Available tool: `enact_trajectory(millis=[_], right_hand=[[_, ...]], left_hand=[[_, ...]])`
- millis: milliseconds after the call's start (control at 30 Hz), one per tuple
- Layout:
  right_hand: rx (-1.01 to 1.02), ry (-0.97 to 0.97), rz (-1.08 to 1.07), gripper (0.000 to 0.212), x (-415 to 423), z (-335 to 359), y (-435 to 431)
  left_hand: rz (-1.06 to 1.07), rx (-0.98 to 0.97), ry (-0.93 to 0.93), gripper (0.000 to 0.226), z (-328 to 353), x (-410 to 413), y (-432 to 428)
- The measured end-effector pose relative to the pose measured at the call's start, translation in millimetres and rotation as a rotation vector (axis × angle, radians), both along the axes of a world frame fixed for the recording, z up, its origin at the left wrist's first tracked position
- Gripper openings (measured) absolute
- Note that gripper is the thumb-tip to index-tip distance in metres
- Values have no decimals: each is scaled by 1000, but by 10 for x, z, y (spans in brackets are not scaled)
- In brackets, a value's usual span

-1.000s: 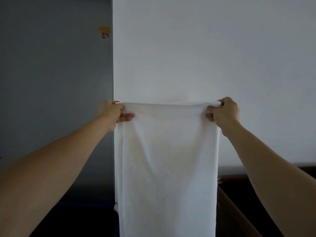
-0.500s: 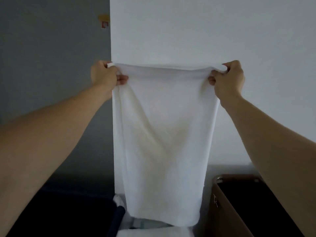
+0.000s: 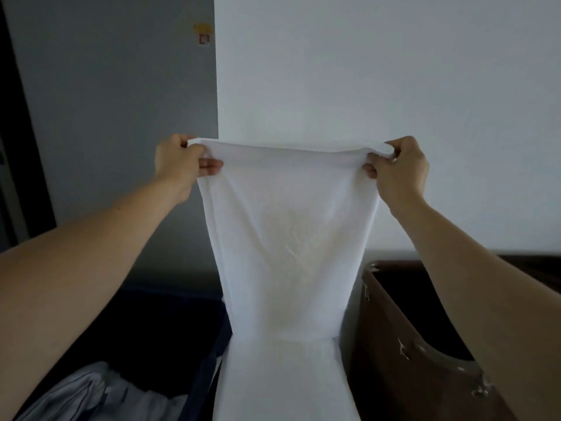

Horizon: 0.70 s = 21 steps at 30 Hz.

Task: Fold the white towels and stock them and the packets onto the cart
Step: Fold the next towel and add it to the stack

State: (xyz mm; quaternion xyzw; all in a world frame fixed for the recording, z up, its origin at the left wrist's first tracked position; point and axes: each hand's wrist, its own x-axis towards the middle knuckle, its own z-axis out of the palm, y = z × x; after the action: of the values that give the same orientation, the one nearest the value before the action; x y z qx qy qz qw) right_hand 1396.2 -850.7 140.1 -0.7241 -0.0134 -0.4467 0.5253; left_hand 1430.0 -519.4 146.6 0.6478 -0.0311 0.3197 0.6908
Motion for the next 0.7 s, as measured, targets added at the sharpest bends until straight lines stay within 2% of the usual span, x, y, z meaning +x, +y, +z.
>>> enact_trajectory(millis=[100, 233, 400, 700], right_hand=[[-5, 72, -24, 25, -533, -369, 97], [36, 203, -56, 23, -1229, -940, 170], [-21, 372, -66, 23, -2063, -1454, 238], [-19, 454, -48, 17, -2732, -1722, 234]], left_hand=[[-42, 20, 74, 13, -418, -543, 121], [-126, 64, 205, 23, -981, -1317, 271], [-180, 68, 348, 24, -1528, -2178, 384], [-202, 169, 437, 21, -1822, -2753, 480]])
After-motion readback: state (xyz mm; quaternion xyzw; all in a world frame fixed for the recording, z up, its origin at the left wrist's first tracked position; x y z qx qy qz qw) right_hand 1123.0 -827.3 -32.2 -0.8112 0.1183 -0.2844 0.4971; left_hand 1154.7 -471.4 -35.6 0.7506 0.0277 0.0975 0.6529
